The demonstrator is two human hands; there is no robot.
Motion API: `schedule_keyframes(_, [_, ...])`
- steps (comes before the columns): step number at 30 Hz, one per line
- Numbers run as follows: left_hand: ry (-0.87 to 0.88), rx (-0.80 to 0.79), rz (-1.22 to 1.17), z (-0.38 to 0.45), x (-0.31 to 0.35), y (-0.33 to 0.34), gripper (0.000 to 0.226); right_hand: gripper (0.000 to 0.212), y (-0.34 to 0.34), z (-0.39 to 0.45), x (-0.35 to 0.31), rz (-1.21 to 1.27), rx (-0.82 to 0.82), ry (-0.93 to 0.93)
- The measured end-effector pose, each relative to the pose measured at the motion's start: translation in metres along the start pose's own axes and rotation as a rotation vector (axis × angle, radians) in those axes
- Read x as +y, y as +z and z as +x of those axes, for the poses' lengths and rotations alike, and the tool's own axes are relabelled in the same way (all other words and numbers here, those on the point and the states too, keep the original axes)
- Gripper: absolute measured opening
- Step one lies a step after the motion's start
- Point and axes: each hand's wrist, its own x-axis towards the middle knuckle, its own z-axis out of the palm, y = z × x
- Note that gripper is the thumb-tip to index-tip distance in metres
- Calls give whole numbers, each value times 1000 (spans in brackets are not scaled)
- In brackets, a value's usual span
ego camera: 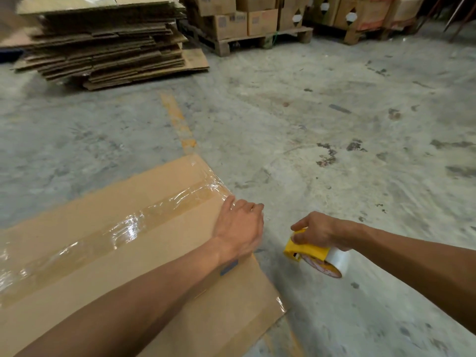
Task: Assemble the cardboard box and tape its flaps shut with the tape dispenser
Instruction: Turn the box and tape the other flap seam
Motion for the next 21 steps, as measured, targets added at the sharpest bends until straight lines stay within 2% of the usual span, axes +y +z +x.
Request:
schedule_keyframes(3, [-37,73,-149,8,-28,-9,45,50,-5,3,-2,11,34,-30])
schedule_keyframes(8, [-9,127,-179,14,-95,-14,33,49,-13,10,-10,77,78,-65])
schedule_keyframes(12, [4,104,-182,14,-96,-11,30,49,-17,14,-14,92,90,-80])
schedule_keyframes(16, [-12,76,-189,10,-91,-9,37,50,-22,14,-19,123,96,-97])
schedule_keyframes(21, [28,62,-176,-3,-81,-8,37,49,-32,16,-28,229,175,-132])
